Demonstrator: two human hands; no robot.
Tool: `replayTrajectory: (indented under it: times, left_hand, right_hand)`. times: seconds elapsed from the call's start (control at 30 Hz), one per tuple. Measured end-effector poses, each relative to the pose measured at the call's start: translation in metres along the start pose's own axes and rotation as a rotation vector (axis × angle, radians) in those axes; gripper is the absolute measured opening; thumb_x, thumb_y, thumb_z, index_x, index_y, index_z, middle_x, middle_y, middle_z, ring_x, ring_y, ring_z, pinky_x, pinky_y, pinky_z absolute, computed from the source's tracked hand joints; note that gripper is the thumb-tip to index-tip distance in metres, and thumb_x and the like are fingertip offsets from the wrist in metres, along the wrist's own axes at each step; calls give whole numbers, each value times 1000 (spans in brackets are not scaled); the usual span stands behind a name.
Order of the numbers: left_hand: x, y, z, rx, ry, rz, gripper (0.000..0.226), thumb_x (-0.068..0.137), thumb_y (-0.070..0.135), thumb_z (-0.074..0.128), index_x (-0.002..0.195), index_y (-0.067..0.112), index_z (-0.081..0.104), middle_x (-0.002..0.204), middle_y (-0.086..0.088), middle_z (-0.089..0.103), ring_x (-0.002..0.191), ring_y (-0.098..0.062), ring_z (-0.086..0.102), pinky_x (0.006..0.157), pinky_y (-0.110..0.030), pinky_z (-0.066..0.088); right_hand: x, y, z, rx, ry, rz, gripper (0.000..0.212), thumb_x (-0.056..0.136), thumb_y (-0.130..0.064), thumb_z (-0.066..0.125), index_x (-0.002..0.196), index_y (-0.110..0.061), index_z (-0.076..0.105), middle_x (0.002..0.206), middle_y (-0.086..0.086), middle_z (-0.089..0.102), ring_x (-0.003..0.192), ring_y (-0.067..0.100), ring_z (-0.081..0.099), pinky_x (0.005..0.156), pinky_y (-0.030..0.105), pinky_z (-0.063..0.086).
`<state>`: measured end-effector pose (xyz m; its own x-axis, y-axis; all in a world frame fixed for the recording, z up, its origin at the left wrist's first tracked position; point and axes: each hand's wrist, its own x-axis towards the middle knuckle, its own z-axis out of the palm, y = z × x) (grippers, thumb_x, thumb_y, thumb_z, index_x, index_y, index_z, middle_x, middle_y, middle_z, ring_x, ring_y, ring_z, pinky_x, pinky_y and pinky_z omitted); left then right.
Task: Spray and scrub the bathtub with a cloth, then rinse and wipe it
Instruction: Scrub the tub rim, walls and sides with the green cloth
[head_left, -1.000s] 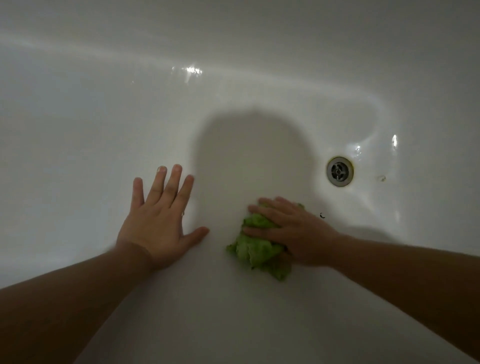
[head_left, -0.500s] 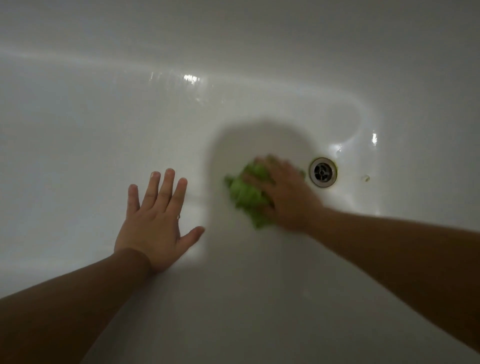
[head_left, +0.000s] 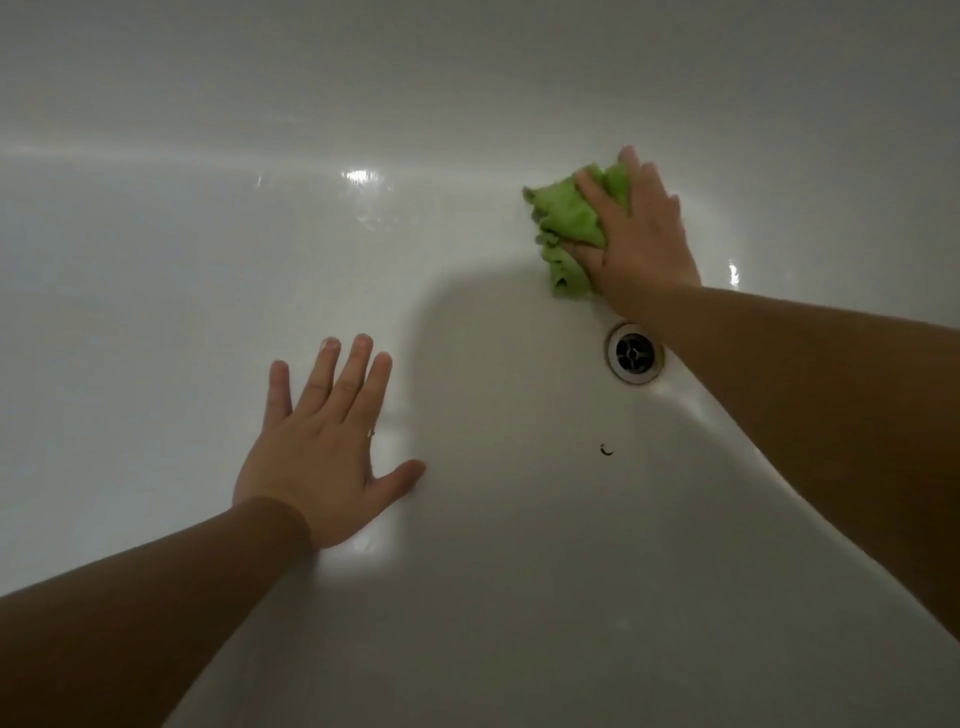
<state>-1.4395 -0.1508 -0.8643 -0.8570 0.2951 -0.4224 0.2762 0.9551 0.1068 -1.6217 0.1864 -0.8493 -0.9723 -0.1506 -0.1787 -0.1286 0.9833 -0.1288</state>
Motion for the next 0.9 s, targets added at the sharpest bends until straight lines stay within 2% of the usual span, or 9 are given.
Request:
replayTrajectory:
  times: [0.07,0.13,0.27,0.37,0.43,0.57,0.7,0.8,0.9]
  left_hand:
    - [6,3,-3,-7,13,12,103,87,89,3,161,23,-24,168,-2,-30,154,-26,-30,125,-61,-6]
    - [10,6,-4,-13,20,32,103,88,89,5,161,22,-22,168,-2,-28,154,-26,-29,125,-61,-6]
    - [17,11,-5,-9,32,61,103,89,88,9,162,21,-18,169,-3,-24,156,-25,-25,125,-62,-4]
    - [22,14,-5,3,42,77,102,91,86,12,164,20,-12,171,-3,-18,158,-25,-19,126,-62,0]
    - [25,16,-4,11,53,81,101,91,85,14,165,20,-9,172,-3,-15,158,-25,-17,126,-62,1]
    - [28,17,-3,4,75,79,98,92,85,14,165,21,-6,172,-3,-12,159,-26,-14,126,-62,4]
    - [28,21,-3,5,77,66,97,94,83,15,166,20,-2,173,-4,-9,159,-27,-11,126,-63,5]
    - [26,25,-2,-3,86,52,98,93,83,14,166,19,-2,173,-5,-9,159,-27,-10,126,-62,5]
    - [28,26,-1,4,88,49,97,94,82,14,166,19,-2,173,-5,-8,159,-28,-10,126,-62,5]
  right_hand:
    - [-22,4,8,93,37,251,71,104,-60,43,165,-34,17,172,12,0,158,34,2,128,55,10]
    - [-52,-13,26,103,88,332,68,104,-54,44,164,-29,24,170,17,11,155,40,13,124,59,19]
    - [-83,-61,45,14,-54,-8,71,103,-57,40,165,-29,21,172,13,7,157,42,5,125,59,8]
    - [-48,-57,41,-66,-69,-167,73,103,-59,46,164,-26,24,172,14,10,157,41,10,124,59,14]
    - [-17,-30,28,-132,34,-77,74,99,-56,57,161,-24,33,169,20,20,153,43,23,121,58,25]
    - [-24,53,-6,-118,-2,239,75,103,-65,32,166,-28,11,172,13,-3,158,39,-1,126,59,5]
    - [-81,34,16,-122,-1,414,68,105,-52,30,164,-22,18,171,19,9,156,43,9,124,63,17]
    - [-81,-2,27,9,-125,244,66,108,-48,36,165,-25,12,172,12,-1,158,38,1,127,56,7]
    - [-46,24,15,-155,-92,77,69,108,-49,40,166,-24,11,172,15,2,158,40,6,124,56,14]
